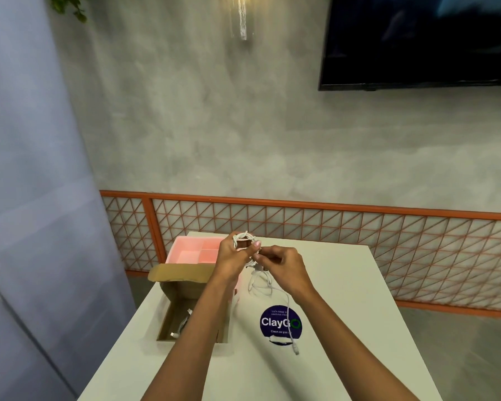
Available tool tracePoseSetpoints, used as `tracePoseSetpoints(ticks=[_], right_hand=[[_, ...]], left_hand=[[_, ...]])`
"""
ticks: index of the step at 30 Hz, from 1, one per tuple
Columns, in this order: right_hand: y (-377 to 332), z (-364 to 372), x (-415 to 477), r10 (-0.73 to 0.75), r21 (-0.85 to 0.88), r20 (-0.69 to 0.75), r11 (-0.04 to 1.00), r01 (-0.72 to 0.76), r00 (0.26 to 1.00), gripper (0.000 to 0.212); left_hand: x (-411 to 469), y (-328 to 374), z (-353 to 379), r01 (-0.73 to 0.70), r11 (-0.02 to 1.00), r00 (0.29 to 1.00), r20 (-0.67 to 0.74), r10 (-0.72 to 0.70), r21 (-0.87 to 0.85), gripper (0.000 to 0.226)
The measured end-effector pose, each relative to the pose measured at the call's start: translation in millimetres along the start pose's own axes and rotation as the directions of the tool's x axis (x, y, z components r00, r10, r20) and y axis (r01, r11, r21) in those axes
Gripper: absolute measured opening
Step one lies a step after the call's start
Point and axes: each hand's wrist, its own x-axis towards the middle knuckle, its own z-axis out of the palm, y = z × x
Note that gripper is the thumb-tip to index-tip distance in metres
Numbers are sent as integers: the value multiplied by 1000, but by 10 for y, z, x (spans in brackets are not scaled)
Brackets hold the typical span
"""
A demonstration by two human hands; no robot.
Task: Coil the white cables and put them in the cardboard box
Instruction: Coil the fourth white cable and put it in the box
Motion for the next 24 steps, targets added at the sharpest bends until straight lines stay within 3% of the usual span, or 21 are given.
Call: tracePoseSetpoints(ticks=[4,7,15,21,24], right_hand=[[59,-12,10,113,203,6,973,-112,994,28],[105,12,6,180,234,-3,957,-174,984,22],[132,99,-17,287,301,-75,920,-253,955,14],[46,96,22,340,326,-214,909,-262,916,9],[-8,36,68,335,339,-277,911,-235,900,4]], left_hand=[[-21,-29,-43,104,994,985,134,-105,13,13],[-23,-23,-70,173,984,962,206,-177,38,11],[-35,78,-60,346,936,921,213,-325,-66,24],[-113,5,-25,300,939,936,241,-256,-169,13],[-120,-86,-40,168,984,971,181,-155,-59,28]])
